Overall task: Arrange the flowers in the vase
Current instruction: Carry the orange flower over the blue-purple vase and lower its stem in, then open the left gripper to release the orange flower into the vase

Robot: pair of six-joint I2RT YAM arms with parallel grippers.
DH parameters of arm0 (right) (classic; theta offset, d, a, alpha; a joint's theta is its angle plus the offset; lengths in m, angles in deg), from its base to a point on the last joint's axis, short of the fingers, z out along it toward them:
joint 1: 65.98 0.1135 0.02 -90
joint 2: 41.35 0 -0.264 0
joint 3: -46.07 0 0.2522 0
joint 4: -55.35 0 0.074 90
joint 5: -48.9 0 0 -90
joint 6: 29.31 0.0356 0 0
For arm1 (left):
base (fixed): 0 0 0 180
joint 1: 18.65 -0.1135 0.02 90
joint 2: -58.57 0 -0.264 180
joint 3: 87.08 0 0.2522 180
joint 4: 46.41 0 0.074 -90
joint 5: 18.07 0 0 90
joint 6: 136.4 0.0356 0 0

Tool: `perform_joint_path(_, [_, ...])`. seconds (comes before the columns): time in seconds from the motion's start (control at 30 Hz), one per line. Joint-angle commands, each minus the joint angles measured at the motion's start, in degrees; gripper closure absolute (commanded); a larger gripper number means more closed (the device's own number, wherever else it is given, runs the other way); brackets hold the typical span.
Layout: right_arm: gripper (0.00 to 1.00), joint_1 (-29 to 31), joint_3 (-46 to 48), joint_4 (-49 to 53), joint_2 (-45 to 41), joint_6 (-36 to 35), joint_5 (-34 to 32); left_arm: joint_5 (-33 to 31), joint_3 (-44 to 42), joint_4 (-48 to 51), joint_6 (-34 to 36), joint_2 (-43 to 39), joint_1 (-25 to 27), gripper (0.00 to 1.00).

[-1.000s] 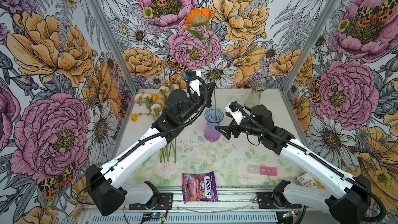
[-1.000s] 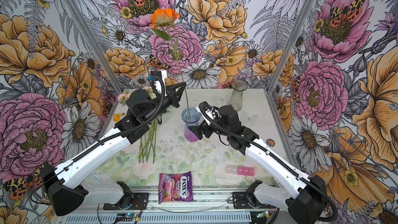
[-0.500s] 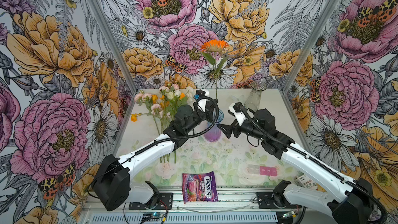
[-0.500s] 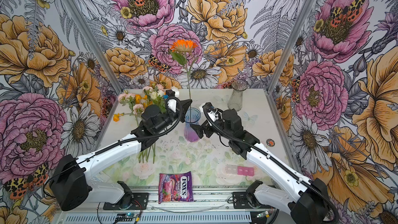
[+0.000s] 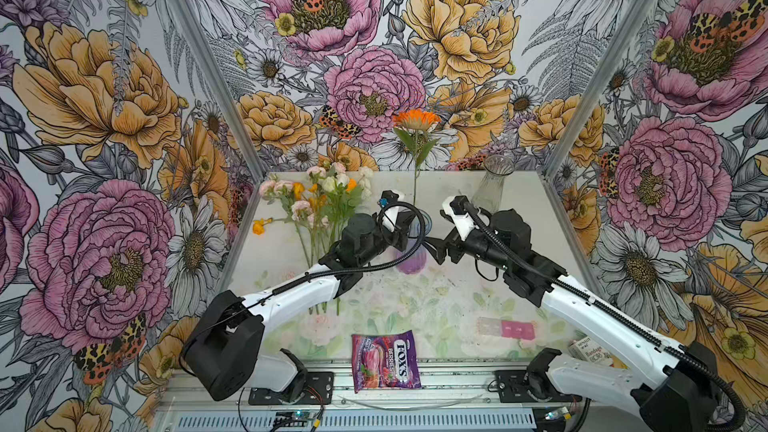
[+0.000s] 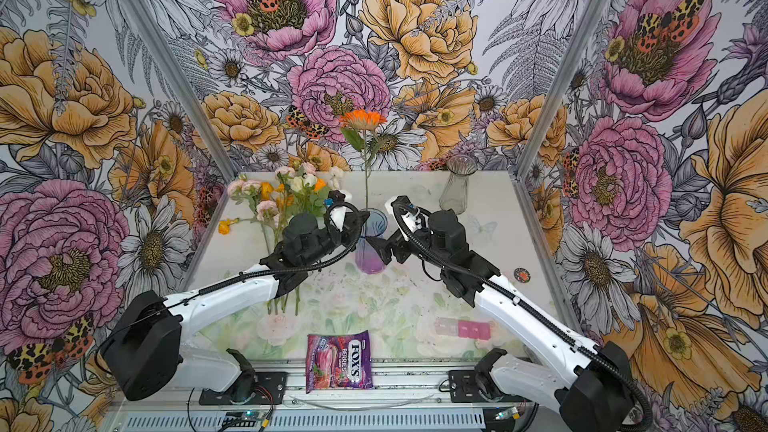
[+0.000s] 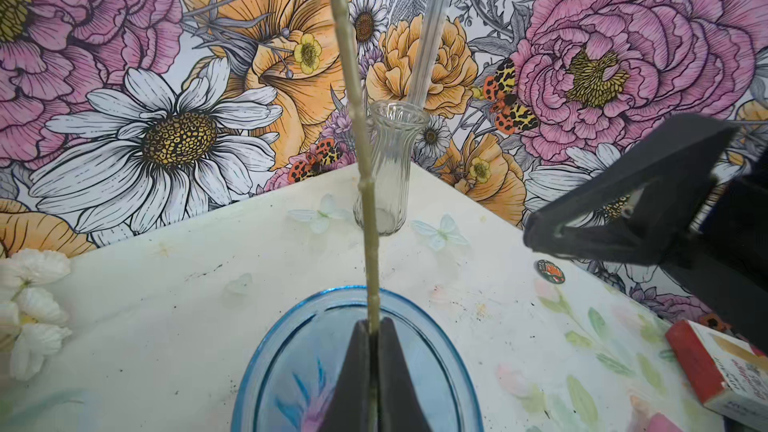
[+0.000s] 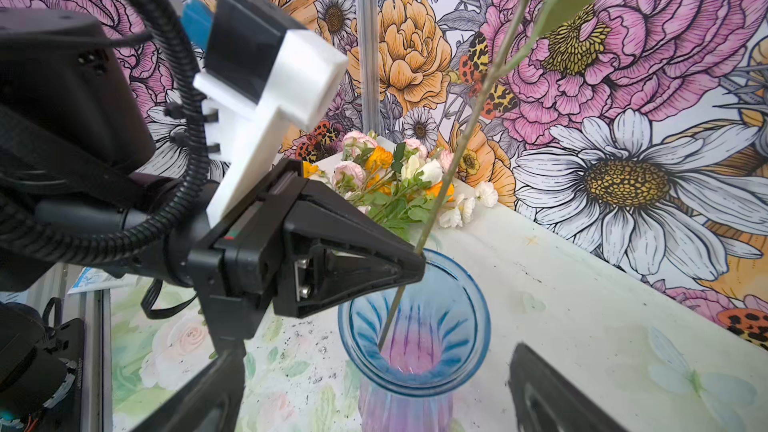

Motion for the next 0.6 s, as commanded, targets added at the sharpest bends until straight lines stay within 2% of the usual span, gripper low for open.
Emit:
perform_joint_path(0.0, [0.01,-0.44,0.26,-1.34,0.57,0.46,0.15,0.16,-0.68,0.81,0.45,-0.14,-0.72,0.93])
perform_joint_path(0.2, [0.01,-0.52,0.29,-1.76,0.78,0.55,0.43,1.23,-0.04,1.86,-0.35,-0.14,-1.76,0.83])
perform_joint_path(0.27, [0.01,-0.48,0.55,-2.10,0.67,0.48,0.44,1.51,0.52,3.23,-0.54,-0.22,-1.96,0.70])
perform_joint_path(0.43, [0.01,-0.52,0.93,-2.64,0.30,0.51,0.57,1.97,0.36,4.21,-1.35,-1.32,-2.29,0.47])
perform_joint_path(0.57, [0.01,-0.47,1.45,-3.47,0.41,0.55,0.43,1.07,-0.07,6.76,-1.57,-4.21,-2.33,0.34])
